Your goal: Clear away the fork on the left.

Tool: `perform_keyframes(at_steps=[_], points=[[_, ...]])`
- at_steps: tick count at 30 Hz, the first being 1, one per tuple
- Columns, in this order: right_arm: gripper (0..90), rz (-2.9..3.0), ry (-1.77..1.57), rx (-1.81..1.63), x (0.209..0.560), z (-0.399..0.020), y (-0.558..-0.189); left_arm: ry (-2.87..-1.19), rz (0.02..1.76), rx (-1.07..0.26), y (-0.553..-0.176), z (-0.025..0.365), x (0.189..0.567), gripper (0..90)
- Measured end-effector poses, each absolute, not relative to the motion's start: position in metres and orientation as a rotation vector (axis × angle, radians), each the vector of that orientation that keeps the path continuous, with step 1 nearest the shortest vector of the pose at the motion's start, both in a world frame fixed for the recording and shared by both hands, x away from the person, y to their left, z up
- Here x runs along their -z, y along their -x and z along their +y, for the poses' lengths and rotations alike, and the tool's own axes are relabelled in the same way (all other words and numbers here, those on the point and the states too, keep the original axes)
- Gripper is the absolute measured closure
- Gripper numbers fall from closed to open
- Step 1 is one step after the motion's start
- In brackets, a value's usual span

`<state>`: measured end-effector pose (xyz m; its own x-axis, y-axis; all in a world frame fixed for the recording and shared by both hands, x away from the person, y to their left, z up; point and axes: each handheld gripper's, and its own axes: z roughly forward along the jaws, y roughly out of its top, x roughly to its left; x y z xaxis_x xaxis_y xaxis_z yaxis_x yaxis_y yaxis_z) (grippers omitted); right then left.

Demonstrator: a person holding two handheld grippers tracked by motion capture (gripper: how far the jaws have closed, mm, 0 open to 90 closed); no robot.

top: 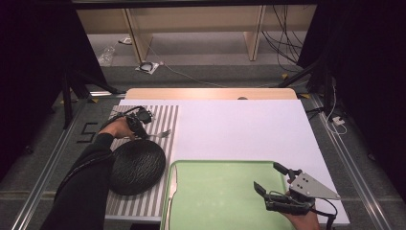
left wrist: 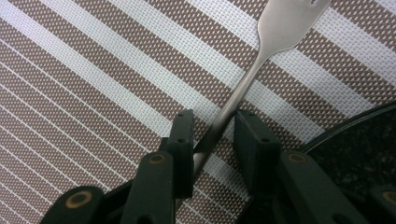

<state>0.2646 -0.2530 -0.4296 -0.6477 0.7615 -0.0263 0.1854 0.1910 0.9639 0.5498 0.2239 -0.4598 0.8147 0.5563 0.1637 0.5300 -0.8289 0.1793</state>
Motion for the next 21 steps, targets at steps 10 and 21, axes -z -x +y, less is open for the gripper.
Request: perform_keyframes(at_steps=[10, 21], points=[[13.5, 1.961, -0.885, -1.48, 0.4296, -0.2528, -0.2645, -2.884, 0.835, -0.297, -0.549, 0.2225, 0.46, 75.6], [13.7, 1.963, -0.879, -1.476, 0.4298, -0.253, -0.2648, -2.882, 0.816, -0.275, -0.548, 0.2222, 0.4604, 82.9]])
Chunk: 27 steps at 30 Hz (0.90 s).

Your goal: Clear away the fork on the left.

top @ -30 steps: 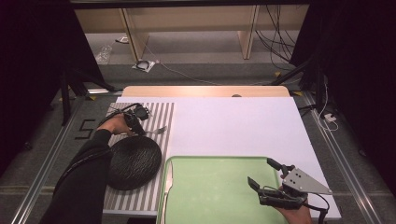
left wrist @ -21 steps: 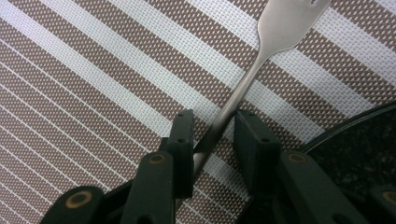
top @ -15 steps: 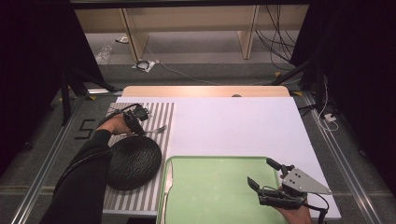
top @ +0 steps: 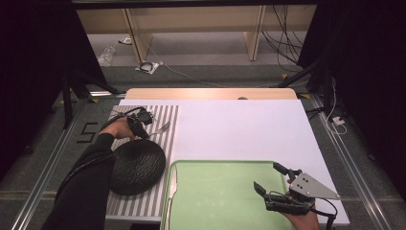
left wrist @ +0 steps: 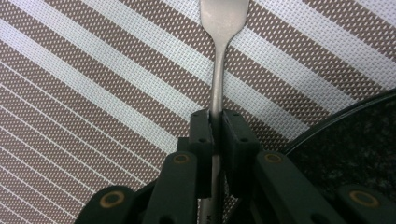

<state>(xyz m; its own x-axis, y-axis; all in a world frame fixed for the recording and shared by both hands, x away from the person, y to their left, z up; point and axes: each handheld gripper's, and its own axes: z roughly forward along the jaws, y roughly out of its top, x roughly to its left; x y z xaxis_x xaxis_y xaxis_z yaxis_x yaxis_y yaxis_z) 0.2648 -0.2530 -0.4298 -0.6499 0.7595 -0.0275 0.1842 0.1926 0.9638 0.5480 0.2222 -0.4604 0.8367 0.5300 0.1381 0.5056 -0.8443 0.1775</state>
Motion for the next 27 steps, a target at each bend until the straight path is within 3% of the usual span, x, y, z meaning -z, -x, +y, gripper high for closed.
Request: perform_keyframes(at_steps=[8, 19, 27], points=[[13.7, 1.963, -0.882, -1.474, 0.43, -0.253, -0.265, -2.842, 0.878, -0.286, -0.551, 0.221, 0.458, 84.0], [13.8, 1.966, -0.884, -1.467, 0.43, -0.254, -0.265, -2.784, 0.904, -0.527, -0.551, 0.231, 0.439, 84.0], [13.8, 1.961, -0.885, -1.47, 0.43, -0.254, -0.265, -2.73, 0.963, -0.513, -0.541, 0.239, 0.427, 84.0]])
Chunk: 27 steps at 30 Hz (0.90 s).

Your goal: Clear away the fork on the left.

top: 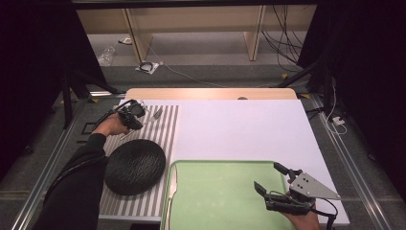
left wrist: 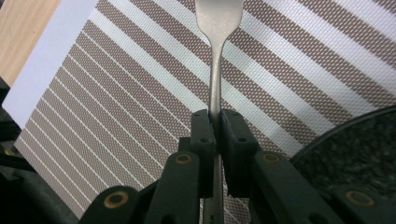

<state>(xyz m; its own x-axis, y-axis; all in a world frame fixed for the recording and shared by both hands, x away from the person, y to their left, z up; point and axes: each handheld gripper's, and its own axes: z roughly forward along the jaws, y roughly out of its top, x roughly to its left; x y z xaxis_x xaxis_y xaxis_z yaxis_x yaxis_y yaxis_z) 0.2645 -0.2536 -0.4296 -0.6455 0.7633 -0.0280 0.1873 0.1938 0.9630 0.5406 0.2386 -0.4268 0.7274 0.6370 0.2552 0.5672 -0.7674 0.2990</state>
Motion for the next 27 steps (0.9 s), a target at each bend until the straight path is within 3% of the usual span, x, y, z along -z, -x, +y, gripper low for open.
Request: perform_keyframes(at_steps=[12, 27], points=[[13.9, 1.96, -0.883, -1.462, 0.43, -0.253, -0.265, -2.65, 0.959, -0.499, -0.518, 0.233, 0.402, 84.0], [13.9, 1.958, -0.888, -1.464, 0.43, -0.254, -0.264, -2.491, 0.831, -0.407, -0.455, 0.201, 0.385, 84.0]])
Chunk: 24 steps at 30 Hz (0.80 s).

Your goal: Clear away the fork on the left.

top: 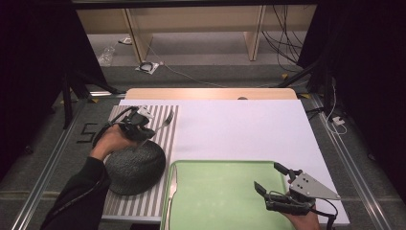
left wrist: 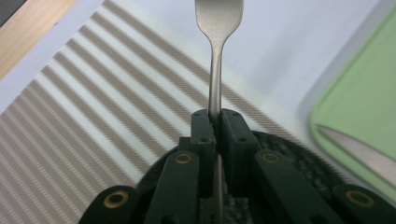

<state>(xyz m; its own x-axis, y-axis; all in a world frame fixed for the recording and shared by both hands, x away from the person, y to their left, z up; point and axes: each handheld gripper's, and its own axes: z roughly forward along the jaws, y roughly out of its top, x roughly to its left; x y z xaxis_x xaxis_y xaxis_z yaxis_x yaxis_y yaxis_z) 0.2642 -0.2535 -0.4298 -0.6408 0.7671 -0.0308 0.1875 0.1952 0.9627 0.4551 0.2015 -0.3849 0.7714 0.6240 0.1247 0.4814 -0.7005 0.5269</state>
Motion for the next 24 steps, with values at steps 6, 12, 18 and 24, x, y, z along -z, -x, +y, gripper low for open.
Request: perform_keyframes(at_steps=[6, 12, 18, 24], points=[[13.9, 1.962, -0.892, -1.458, 0.43, -0.253, -0.264, -2.472, 0.772, -0.412, -0.432, 0.191, 0.388, 84.0], [13.9, 1.966, -0.879, -1.452, 0.428, -0.254, -0.262, -2.444, 0.773, -0.451, -0.414, 0.186, 0.385, 84.0], [13.9, 1.952, -0.867, -1.468, 0.427, -0.254, -0.262, -2.457, 0.739, -0.456, -0.393, 0.176, 0.385, 84.0], [13.9, 1.953, -0.868, -1.47, 0.427, -0.254, -0.261, -2.477, 0.718, -0.439, -0.378, 0.165, 0.391, 84.0]])
